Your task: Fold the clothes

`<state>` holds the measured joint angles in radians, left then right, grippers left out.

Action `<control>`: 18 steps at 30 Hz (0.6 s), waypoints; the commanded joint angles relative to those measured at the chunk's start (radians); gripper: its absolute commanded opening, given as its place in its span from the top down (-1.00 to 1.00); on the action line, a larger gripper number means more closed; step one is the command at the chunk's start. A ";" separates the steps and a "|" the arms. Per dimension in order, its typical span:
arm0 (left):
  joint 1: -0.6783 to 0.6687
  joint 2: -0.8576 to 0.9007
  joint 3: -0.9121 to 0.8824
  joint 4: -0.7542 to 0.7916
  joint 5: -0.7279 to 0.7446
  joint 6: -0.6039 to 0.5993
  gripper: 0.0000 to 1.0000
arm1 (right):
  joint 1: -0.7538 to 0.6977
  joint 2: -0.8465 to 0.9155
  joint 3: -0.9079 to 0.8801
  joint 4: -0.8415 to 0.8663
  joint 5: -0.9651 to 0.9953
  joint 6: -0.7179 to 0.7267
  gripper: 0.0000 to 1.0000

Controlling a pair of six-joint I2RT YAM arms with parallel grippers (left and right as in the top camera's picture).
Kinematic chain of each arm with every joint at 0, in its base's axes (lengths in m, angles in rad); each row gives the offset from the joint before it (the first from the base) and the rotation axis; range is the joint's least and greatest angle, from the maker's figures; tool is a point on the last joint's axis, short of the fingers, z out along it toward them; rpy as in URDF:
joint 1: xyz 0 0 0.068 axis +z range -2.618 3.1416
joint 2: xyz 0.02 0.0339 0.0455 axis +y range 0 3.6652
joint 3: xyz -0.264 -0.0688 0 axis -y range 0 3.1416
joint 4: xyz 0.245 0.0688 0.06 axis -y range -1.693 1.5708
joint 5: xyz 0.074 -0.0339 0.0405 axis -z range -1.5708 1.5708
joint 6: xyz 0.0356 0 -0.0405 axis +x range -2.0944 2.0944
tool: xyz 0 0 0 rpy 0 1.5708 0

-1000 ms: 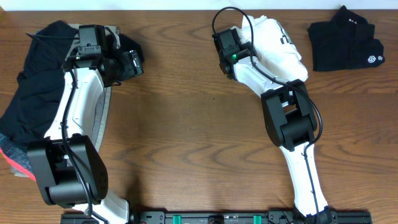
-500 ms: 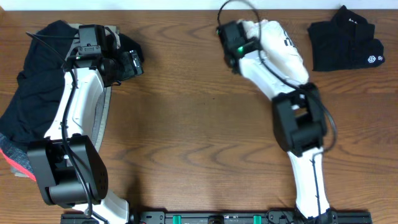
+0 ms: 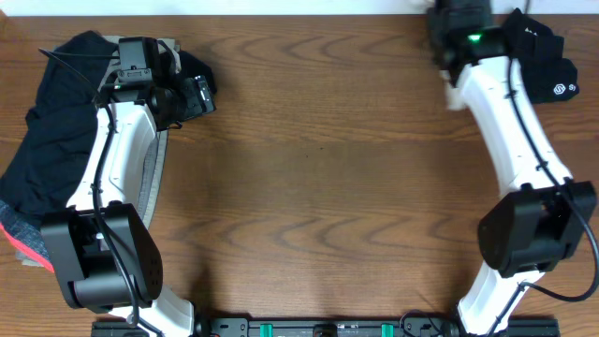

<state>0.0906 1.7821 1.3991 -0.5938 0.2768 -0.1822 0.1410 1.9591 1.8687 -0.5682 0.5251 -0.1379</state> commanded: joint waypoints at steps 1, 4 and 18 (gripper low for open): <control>0.005 0.015 -0.004 0.001 -0.018 0.014 -0.75 | -0.063 -0.014 0.009 0.008 -0.062 -0.048 0.98; 0.004 0.015 -0.004 0.001 -0.017 0.014 -0.75 | -0.117 -0.016 0.009 0.024 -0.061 -0.081 0.98; 0.005 0.015 -0.004 0.012 -0.018 0.014 -0.75 | -0.377 -0.016 0.010 0.199 -0.063 -0.303 0.97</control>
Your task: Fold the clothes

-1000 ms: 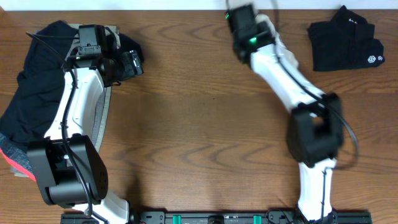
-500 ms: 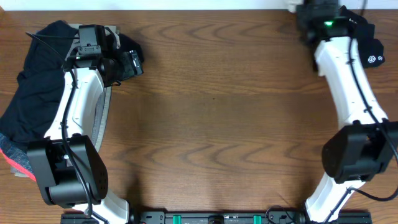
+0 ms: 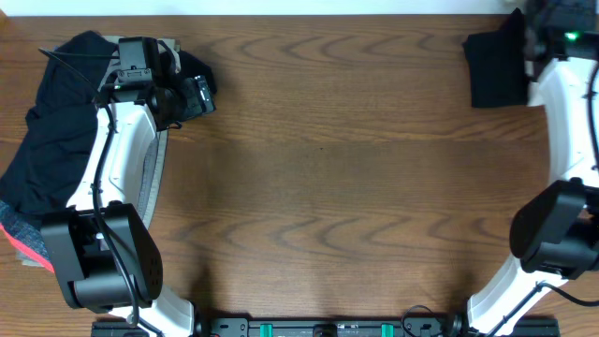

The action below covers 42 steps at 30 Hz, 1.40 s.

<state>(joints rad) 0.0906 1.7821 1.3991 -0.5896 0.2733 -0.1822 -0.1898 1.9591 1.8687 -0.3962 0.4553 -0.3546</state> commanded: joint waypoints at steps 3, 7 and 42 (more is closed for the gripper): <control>0.005 0.015 -0.004 0.016 -0.014 0.014 -0.75 | -0.102 -0.016 0.010 0.065 -0.032 -0.142 0.96; 0.004 0.015 -0.004 0.028 -0.014 0.014 -0.75 | -0.150 0.001 0.010 0.081 -0.160 -0.174 0.94; 0.004 0.015 -0.004 0.016 -0.013 0.014 -0.96 | 0.075 0.367 0.009 0.108 -0.090 -0.126 -0.05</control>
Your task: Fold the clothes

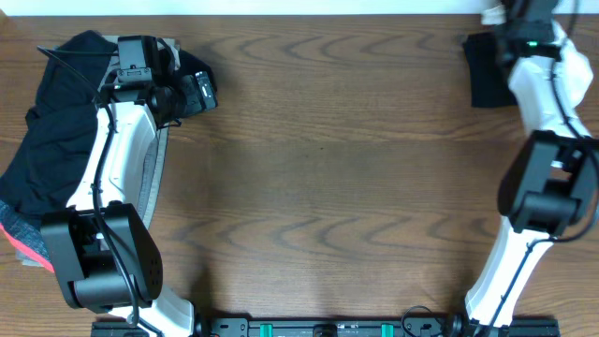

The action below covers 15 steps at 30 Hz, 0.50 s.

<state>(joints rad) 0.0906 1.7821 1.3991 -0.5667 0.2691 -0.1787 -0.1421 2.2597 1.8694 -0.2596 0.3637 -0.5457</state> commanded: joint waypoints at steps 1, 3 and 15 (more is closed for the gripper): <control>0.004 0.015 -0.004 -0.008 -0.009 0.011 -0.96 | 0.040 0.084 0.008 -0.055 0.002 0.077 -0.07; 0.005 0.015 -0.004 -0.008 -0.010 0.011 -0.96 | 0.068 0.109 0.008 -0.112 0.002 0.101 -0.10; 0.004 0.015 -0.004 -0.010 -0.010 0.011 -0.96 | 0.122 0.054 0.008 -0.327 -0.205 0.378 -0.55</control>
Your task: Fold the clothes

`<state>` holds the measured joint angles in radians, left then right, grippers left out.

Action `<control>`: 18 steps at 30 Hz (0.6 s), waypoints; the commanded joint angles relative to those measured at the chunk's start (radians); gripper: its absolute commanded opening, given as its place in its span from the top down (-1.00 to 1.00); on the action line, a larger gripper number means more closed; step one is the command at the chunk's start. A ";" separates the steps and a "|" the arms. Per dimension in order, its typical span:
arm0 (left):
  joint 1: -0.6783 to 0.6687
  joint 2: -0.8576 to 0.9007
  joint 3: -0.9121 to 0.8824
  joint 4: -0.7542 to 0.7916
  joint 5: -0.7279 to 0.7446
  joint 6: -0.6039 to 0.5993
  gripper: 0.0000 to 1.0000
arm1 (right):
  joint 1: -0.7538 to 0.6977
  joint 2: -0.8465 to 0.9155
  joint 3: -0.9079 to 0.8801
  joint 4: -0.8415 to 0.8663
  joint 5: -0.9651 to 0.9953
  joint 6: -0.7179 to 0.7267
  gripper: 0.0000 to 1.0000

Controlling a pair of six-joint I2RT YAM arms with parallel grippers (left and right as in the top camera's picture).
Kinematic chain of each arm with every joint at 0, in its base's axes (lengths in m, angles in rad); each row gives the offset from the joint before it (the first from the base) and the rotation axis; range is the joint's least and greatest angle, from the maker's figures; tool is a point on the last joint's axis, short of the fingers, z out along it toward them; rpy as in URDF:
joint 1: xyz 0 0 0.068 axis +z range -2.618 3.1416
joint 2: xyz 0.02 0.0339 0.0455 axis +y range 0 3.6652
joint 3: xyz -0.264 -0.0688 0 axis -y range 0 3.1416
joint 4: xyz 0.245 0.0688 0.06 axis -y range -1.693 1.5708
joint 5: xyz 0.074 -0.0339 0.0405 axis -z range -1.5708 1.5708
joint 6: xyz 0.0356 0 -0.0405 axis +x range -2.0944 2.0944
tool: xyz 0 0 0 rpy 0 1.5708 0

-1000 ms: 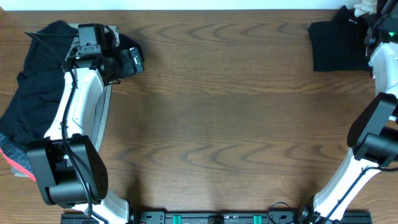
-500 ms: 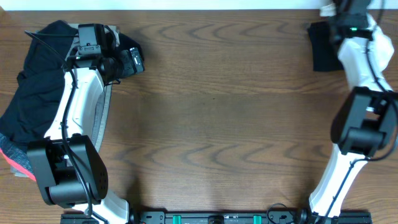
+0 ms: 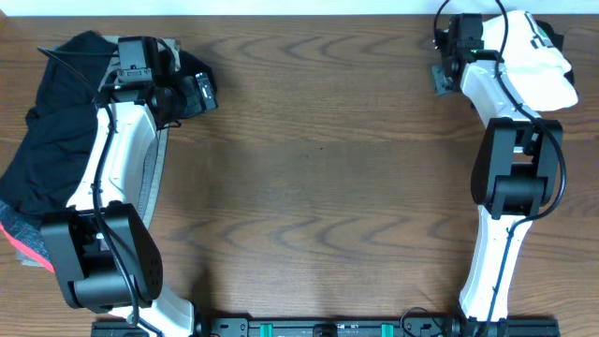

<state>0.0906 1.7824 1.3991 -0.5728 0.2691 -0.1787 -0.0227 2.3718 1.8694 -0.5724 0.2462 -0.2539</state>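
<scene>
A heap of dark clothes (image 3: pixel 47 140) lies at the table's left edge, with a grey piece (image 3: pixel 155 183) and a red-trimmed piece (image 3: pixel 23 239) among them. My left gripper (image 3: pixel 198 94) hovers at the heap's right rim over a black fold. Its jaws are too dark to read. My right gripper (image 3: pixel 440 64) is at the top right, pointing left over bare wood, its jaws unclear. The right arm's white links cover the corner. Only a dark sliver of cloth (image 3: pixel 552 36) shows behind them.
The wooden table (image 3: pixel 318 187) runs between the two arms. The arm bases and a black rail (image 3: pixel 318 328) stand along the front edge. The right arm's folded links (image 3: pixel 515 168) fill the right side.
My right arm has folded back. Its wrist, which was over the folded black garment at the top right, now points left over wood, and the arm hides that spot. The left arm is unchanged.
At first my right arm reached to the back edge, with a logo-marked black garment at the far right corner. Then a folded black piece lay left of the wrist, and it stayed there while the arm shifted. Now the arm is drawn back over it. The left arm never moved.
</scene>
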 commanded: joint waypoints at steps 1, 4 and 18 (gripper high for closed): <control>0.005 0.015 -0.004 -0.005 -0.010 0.011 -0.96 | 0.003 -0.071 0.009 -0.023 -0.090 0.085 -0.61; 0.004 0.015 -0.004 -0.005 -0.010 0.015 -0.96 | 0.003 -0.136 0.009 -0.046 -0.092 0.085 -0.63; 0.004 0.015 -0.004 -0.006 -0.010 0.029 -0.96 | -0.136 -0.314 0.008 0.016 -0.162 0.181 -0.38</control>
<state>0.0906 1.7821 1.3991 -0.5762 0.2691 -0.1741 -0.0822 2.0144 1.8851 -0.5522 0.1345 -0.1314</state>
